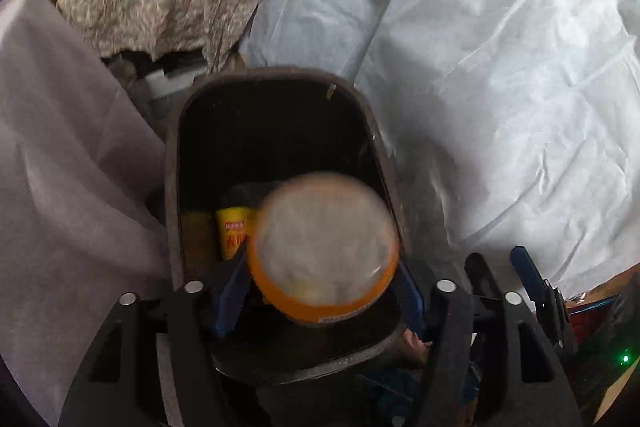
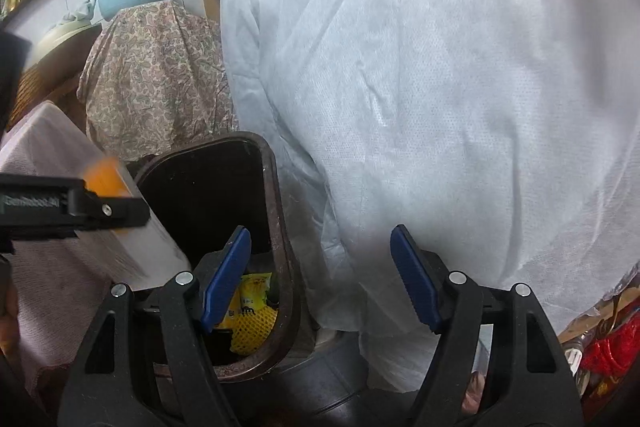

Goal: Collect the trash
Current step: 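Open the left tool to drop the bottle while right tool drops the mesh, then move both open tools back over the table toward the remaining trash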

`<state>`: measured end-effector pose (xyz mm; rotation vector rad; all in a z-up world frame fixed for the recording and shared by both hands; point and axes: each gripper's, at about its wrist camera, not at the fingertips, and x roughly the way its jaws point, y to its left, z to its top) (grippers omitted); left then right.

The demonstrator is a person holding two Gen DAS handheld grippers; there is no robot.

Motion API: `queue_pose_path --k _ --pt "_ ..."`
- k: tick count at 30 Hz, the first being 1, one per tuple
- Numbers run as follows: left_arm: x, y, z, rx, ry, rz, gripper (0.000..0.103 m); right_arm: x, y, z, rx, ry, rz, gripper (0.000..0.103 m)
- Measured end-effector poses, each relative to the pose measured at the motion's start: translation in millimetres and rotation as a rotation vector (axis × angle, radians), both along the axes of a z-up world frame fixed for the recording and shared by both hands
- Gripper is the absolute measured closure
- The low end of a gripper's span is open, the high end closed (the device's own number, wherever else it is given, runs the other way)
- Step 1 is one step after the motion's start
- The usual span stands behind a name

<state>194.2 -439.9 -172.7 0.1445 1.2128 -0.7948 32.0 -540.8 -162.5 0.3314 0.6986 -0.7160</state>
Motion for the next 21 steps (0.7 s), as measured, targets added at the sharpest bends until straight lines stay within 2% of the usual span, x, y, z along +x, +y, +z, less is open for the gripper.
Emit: queue_pose_path --k 2,3,11,16,21 --pt "2.4 5.1 2.6 -0.018 0.018 0.024 0.020 -2.3 0.8 3.2 -0.015 0.002 -0.010 0.030" --pt "2.7 7.5 6.2 -0.029 0.014 0.035 0.018 -6.9 1.5 5.4 -0.021 0.001 -0.015 0.030" --pt "-5.3 35.7 59.5 -0.138 -0.024 0.041 0.015 -15.8 3.1 30.4 -0.025 -0.054 0.001 0.027" --pt "-23.3 70.4 103.1 -0.192 -0.129 0.019 0.012 -10.9 12.7 42.4 0.018 -0.097 0.048 0.027" --pt "-33.1 113.3 137.1 -0.215 -0.243 0.029 0.009 9.0 37.9 60.3 0.060 -0.125 0.156 0.027"
